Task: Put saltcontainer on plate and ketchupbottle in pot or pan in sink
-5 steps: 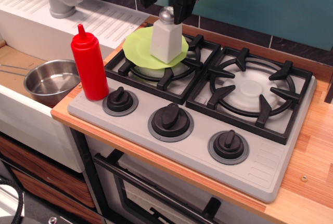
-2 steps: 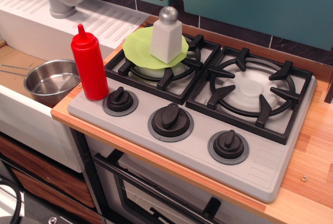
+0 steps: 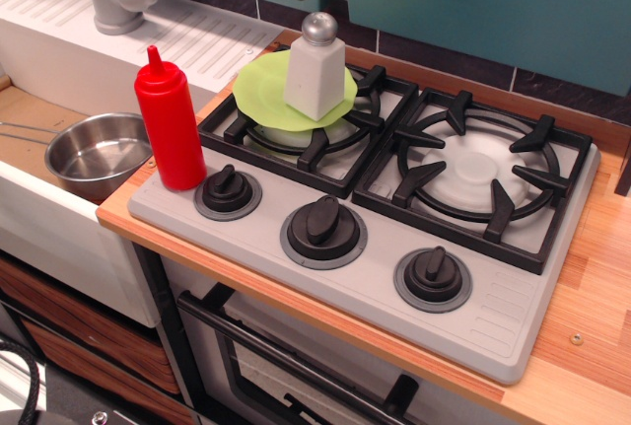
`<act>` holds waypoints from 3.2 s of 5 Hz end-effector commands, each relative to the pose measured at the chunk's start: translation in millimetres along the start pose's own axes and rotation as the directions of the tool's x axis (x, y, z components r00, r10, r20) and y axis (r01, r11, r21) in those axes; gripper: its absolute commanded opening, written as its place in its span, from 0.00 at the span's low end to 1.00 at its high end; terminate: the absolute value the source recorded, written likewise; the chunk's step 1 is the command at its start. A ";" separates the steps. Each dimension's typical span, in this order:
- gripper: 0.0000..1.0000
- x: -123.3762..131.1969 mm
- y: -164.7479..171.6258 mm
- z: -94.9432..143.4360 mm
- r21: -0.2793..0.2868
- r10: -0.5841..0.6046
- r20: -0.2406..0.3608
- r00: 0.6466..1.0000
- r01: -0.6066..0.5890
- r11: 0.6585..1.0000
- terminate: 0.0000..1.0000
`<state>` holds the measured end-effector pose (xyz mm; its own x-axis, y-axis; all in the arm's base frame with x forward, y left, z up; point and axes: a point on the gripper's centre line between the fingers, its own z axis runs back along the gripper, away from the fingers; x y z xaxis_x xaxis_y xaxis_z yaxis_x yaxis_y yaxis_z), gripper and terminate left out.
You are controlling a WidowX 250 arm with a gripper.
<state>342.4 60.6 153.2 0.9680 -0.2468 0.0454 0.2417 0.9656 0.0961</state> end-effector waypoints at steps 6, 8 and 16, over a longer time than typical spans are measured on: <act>1.00 -90.8 43.8 5.7 0.093 0.107 0.122 0.987 -0.118 0.989 0.00; 1.00 -92.5 36.3 -8.0 0.079 0.136 0.155 0.979 -0.149 0.986 0.00; 1.00 -69.7 38.1 -51.0 0.022 0.223 0.145 0.964 -0.229 0.973 0.00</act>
<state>279.3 117.5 90.8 0.9846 -0.0212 0.1734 0.0069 0.9965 0.0829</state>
